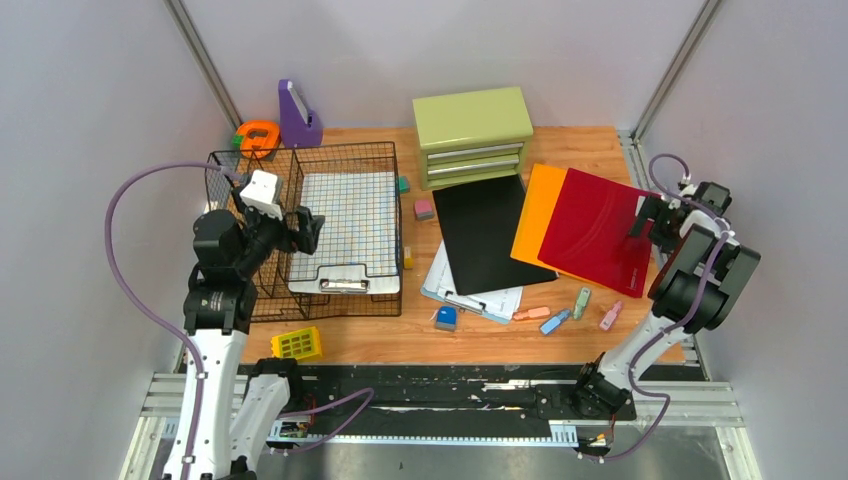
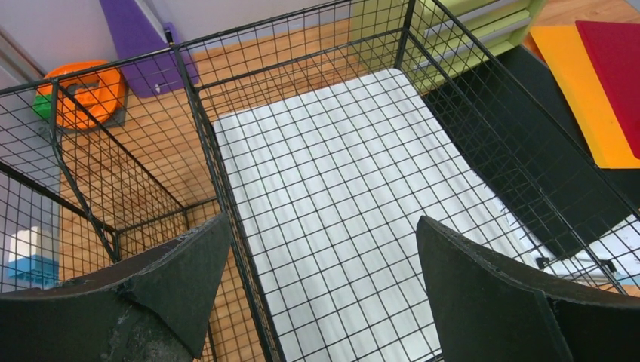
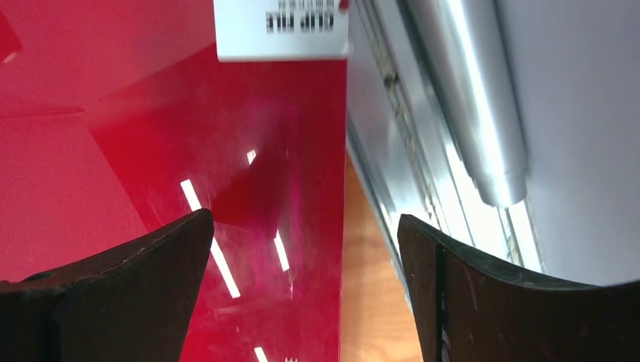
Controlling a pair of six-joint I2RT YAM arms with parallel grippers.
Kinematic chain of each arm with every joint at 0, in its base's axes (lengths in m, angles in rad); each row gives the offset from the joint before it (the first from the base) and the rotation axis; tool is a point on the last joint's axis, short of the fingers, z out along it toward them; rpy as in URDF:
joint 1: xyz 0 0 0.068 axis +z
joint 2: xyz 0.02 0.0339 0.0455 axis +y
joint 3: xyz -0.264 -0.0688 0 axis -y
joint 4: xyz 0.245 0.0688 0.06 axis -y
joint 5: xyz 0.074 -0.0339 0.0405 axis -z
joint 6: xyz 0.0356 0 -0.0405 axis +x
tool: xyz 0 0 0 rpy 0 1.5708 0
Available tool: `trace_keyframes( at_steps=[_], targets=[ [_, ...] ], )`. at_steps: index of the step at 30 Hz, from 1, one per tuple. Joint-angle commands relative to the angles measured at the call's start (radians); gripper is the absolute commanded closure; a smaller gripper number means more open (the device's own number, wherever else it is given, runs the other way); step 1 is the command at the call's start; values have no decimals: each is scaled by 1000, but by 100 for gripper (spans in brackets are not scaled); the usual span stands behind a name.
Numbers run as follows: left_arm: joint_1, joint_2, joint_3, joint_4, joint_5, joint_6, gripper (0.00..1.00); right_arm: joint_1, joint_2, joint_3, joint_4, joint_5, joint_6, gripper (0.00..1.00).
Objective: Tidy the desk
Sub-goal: Pick up the folder from the folder.
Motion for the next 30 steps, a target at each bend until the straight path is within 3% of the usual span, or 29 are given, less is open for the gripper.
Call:
trace_keyframes(
  at_steps=[1, 9, 21, 25, 30],
  targets=[
    [-3, 14, 3, 13, 5, 15, 0, -3, 81, 123, 36, -49, -43, 6],
    [-4, 28, 2, 14, -5, 14, 0, 2, 205, 262, 38, -145, -43, 7],
    [-3, 43, 0, 18, -12, 13, 0, 30, 290, 305, 64, -209, -53, 12],
    [-4, 43, 0, 18, -13, 14, 0, 30, 297, 313, 66, -237, -47, 23],
    [-3, 37, 0, 17, -14, 14, 0, 28, 280, 324, 64, -230, -45, 45]
  ],
)
